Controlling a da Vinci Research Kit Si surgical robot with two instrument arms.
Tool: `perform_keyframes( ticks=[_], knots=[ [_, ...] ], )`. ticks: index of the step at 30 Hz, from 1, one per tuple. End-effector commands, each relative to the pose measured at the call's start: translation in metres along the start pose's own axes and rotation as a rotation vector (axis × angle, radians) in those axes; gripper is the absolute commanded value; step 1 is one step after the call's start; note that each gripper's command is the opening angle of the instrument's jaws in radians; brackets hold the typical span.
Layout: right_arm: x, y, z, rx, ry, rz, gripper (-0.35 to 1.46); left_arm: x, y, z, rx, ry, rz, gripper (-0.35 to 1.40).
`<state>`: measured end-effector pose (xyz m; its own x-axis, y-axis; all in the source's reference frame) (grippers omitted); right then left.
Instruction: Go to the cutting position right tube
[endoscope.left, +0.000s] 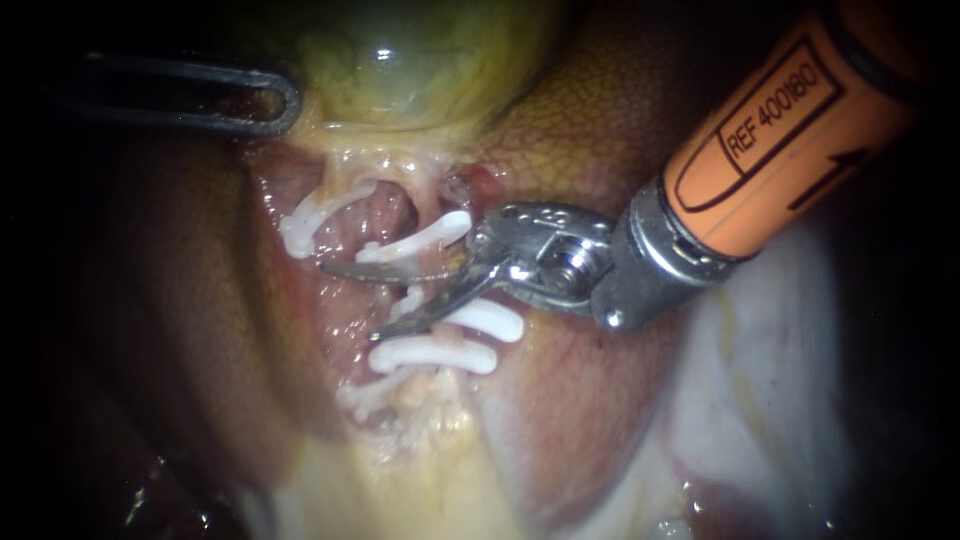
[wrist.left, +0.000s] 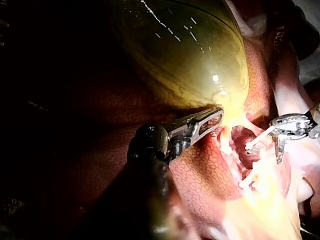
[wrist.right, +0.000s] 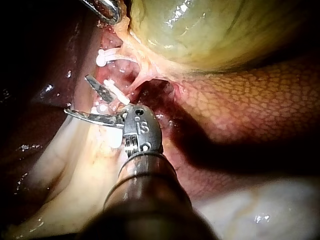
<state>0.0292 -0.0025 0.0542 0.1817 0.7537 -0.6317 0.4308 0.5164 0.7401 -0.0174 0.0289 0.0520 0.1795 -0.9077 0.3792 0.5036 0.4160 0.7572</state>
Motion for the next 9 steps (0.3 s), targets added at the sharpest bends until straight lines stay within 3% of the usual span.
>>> perform_keyframes(
  ticks=[1, 9],
  knots=[
    [0.0, 0.0001, 0.0, 0.002, -0.001, 0.0, 0.93, 0.0, 0.0, 0.0, 0.0, 0.0, 0.0, -0.35],
    [-0.0001, 0.0003, 0.0, 0.001, -0.001, 0.0, 0.98, 0.0, 0.0, 0.0, 0.0, 0.0, 0.0, -0.35]
  ],
)
